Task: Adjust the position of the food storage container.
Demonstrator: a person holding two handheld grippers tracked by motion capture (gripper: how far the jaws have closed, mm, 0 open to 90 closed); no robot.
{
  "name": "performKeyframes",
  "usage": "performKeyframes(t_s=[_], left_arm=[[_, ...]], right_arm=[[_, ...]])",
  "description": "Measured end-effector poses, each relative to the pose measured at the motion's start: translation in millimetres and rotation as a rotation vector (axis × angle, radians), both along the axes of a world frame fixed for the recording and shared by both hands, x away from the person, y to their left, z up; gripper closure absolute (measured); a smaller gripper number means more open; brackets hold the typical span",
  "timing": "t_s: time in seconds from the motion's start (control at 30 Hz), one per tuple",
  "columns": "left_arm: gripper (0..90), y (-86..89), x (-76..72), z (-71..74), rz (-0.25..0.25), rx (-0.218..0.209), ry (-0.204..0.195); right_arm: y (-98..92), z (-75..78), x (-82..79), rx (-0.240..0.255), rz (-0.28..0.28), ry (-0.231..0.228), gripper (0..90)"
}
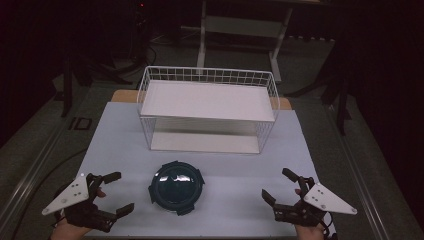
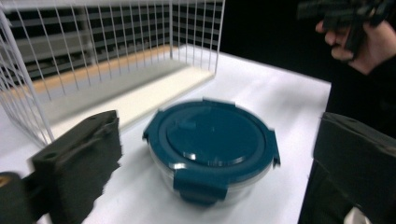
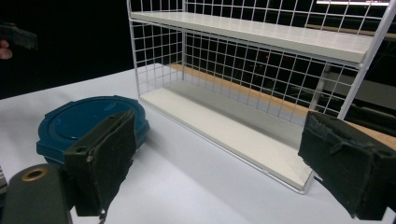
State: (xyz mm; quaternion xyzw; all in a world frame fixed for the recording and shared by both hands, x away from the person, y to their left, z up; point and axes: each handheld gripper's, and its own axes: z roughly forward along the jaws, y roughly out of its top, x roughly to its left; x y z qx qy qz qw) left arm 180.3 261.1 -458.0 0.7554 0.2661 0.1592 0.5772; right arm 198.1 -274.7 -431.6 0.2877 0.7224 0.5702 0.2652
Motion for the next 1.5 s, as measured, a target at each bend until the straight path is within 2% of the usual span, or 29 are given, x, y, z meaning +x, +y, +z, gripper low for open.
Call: performKeyframes(t_s=[0.1, 0.13, 0.27, 0.37, 0.5, 0.53, 0.57, 0.63, 0.67, 0.73, 0.87, 1.07, 1.17, 1.3, 1.5], left_arm=[[6.7, 0.1, 3.7, -6.0, -0.022, 0.053, 0.042], [10.8, 0.8, 4.3, -8.5, -0.032, 0.07, 0.05], [22.3, 2.7, 10.7, -20.0, -0.054, 0.12, 0.132], [37.9, 1.2, 14.1, -29.0, -0.045, 0.16, 0.186], [55.6, -3.0, 17.9, -38.8, -0.063, 0.218, 0.251], [60.5, -5.1, 19.5, -41.8, -0.062, 0.236, 0.279], [67.0, -6.8, 20.1, -43.5, -0.051, 0.254, 0.286], [74.8, -10.1, 21.7, -46.8, -0.067, 0.267, 0.306], [78.7, -12.7, 22.5, -47.8, -0.065, 0.291, 0.312], [85.9, -17.5, 22.6, -48.8, -0.091, 0.296, 0.313], [89.4, -29.3, 23.4, -49.4, -0.134, 0.315, 0.327], [89.5, -44.9, 26.6, -48.3, -0.174, 0.305, 0.334], [89.6, -49.5, 25.9, -47.2, -0.17, 0.3, 0.33], [89.6, -55.1, 27.5, -46.3, -0.147, 0.333, 0.332], [89.6, -55.9, 35.5, -48.6, -0.111, 0.357, 0.337]], right_arm=[[1.0, -0.5, -0.6, 0.0, -0.001, 0.001, 10.9], [1.0, -0.6, -0.7, 0.002, 0.001, 0.003, 10.9], [0.9, -1.5, -1.2, 0.004, 0.0, 0.008, 10.9], [1.3, -2.5, -1.5, 0.009, 0.001, 0.015, 10.9], [1.2, -3.1, -1.3, 0.009, 0.002, 0.016, 10.9], [1.1, -3.4, -1.1, 0.01, 0.003, 0.017, 10.9], [1.0, -3.8, -1.0, 0.01, 0.002, 0.022, 10.9], [0.9, -4.4, -0.5, 0.012, 0.001, 0.024, 10.9], [0.8, -4.7, -0.2, 0.012, 0.003, 0.025, 10.9], [0.5, -5.1, -0.2, 0.011, 0.002, 0.028, 10.9], [0.2, -5.5, -0.1, 0.01, 0.001, 0.03, 10.9], [0.4, -6.0, 0.1, 0.009, 0.003, 0.031, 10.9], [-0.9, -6.1, 0.1, 0.011, 0.002, 0.031, 10.9], [-1.5, -6.9, 1.1, 0.013, 0.003, 0.035, 10.9], [-1.4, -7.0, 0.9, 0.011, 0.009, 0.038, 10.9]])
